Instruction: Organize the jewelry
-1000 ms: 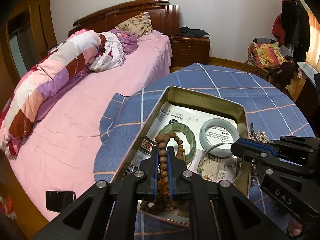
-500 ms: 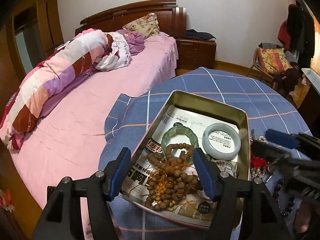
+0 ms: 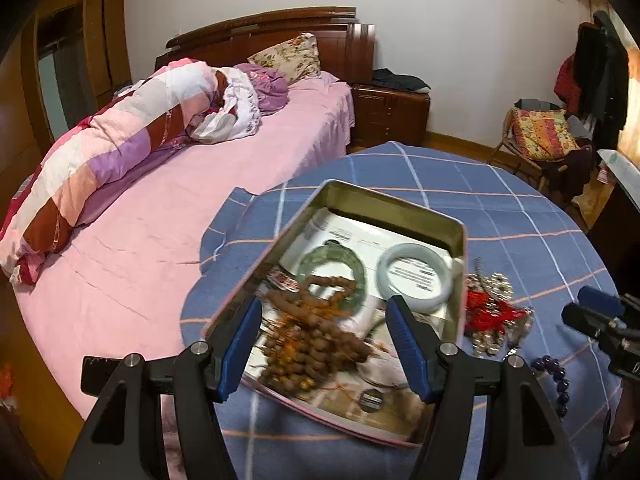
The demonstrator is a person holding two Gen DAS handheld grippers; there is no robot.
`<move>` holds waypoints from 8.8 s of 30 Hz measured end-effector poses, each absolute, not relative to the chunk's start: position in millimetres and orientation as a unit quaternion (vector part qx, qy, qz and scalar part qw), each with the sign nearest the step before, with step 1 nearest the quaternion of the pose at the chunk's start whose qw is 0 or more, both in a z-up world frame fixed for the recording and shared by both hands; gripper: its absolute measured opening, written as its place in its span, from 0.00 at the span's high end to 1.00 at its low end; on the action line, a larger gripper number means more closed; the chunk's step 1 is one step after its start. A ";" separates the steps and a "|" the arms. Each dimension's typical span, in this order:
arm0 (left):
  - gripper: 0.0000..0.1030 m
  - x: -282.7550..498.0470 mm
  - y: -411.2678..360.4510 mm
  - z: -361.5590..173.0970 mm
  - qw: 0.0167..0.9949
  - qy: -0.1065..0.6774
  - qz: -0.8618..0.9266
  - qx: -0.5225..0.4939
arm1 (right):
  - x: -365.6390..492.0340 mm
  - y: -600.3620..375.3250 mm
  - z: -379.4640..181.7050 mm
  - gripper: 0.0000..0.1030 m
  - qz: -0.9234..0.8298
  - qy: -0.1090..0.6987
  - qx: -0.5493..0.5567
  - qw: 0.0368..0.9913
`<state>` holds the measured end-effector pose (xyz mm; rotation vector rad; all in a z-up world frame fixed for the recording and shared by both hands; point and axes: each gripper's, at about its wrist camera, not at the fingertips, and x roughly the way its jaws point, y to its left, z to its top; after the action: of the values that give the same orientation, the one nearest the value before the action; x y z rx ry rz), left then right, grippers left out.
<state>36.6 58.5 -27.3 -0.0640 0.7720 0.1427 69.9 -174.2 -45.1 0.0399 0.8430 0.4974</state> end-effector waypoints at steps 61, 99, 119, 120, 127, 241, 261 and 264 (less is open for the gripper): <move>0.92 50.5 -87.6 -67.8 0.913 0.390 -0.106 0.058 | 55.4 -215.1 -82.7 0.84 0.137 0.415 -0.059 0.898; 0.92 8.7 -62.8 4.1 0.947 0.297 -0.117 0.022 | 34.6 -211.2 -30.2 0.84 0.178 0.328 -0.011 0.928; 0.92 8.8 -37.8 36.4 0.959 0.267 -0.097 0.020 | 41.1 -191.8 2.7 0.84 0.218 0.300 -0.016 0.928; 0.92 9.7 -34.8 39.6 0.960 0.264 -0.094 0.020 | 43.2 -189.5 7.3 0.84 0.223 0.297 -0.017 0.928; 0.92 18.5 -9.8 57.6 0.966 0.249 -0.070 0.024 | 51.4 -168.0 28.8 0.84 0.243 0.280 -0.031 0.928; 0.32 37.7 -23.4 -28.1 0.944 0.328 -0.020 0.019 | 59.4 -201.8 -77.5 0.92 0.189 0.406 -0.039 0.893; 0.90 82.7 -64.6 -65.8 0.916 0.395 -0.051 0.051 | 61.1 -218.9 -76.5 0.92 0.188 0.406 -0.019 0.894; 1.00 85.3 -58.6 -71.5 0.913 0.402 -0.046 0.047 | 61.3 -221.4 -76.4 0.92 0.189 0.406 -0.017 0.894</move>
<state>85.3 -58.6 -71.5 0.0960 0.8273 -0.0942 61.3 -221.4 -76.4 -0.0352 0.8414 0.3928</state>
